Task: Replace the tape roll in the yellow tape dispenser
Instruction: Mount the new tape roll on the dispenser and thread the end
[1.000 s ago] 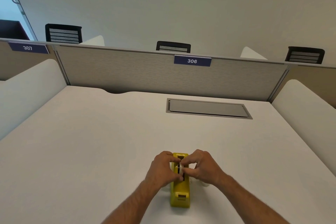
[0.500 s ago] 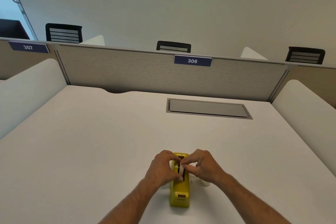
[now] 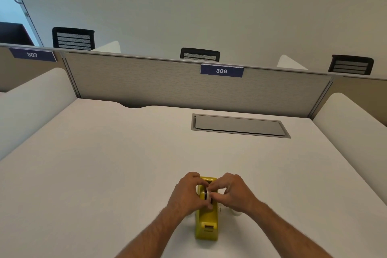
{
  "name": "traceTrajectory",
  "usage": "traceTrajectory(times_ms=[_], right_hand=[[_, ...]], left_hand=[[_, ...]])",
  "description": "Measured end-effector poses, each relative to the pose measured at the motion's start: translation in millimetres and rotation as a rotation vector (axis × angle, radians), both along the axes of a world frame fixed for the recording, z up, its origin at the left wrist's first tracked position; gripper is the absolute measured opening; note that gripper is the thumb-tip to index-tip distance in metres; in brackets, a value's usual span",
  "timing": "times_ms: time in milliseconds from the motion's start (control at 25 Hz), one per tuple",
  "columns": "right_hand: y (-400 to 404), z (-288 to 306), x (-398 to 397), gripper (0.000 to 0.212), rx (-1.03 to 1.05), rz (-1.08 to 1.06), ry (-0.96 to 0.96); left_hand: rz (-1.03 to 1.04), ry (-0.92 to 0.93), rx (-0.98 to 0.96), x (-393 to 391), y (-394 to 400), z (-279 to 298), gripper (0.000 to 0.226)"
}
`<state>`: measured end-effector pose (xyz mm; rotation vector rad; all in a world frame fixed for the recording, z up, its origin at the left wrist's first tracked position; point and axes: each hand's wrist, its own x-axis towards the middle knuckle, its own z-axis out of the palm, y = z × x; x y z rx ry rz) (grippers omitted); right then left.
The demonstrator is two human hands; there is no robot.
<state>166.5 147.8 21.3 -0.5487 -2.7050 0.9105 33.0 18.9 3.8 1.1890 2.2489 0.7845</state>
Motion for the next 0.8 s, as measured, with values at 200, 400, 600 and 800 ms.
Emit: traceTrajectory(times_ms=[200, 400, 600, 800], right_hand=[[-1.3, 2.6, -0.6, 0.016, 0.013, 0.001, -0.021], [-0.1, 1.6, 0.0, 0.012, -0.014, -0.014, -0.019], [0.4, 1.8, -2.2, 0.015, 0.010, -0.014, -0.041], [-0.3, 1.8, -0.8, 0.030, -0.003, 0.000, -0.093]], left_hand=[[0.000, 0.004, -0.006, 0.2, 1.1, -1.5, 0.066], [0.004, 0.004, -0.010, -0.2, 2.0, -2.4, 0.067], [0.002, 0.019, -0.008, 0.0, 2.8, -5.2, 0.066], [-0.012, 0.026, 0.015, -2.1, 2.2, -6.1, 0.066]])
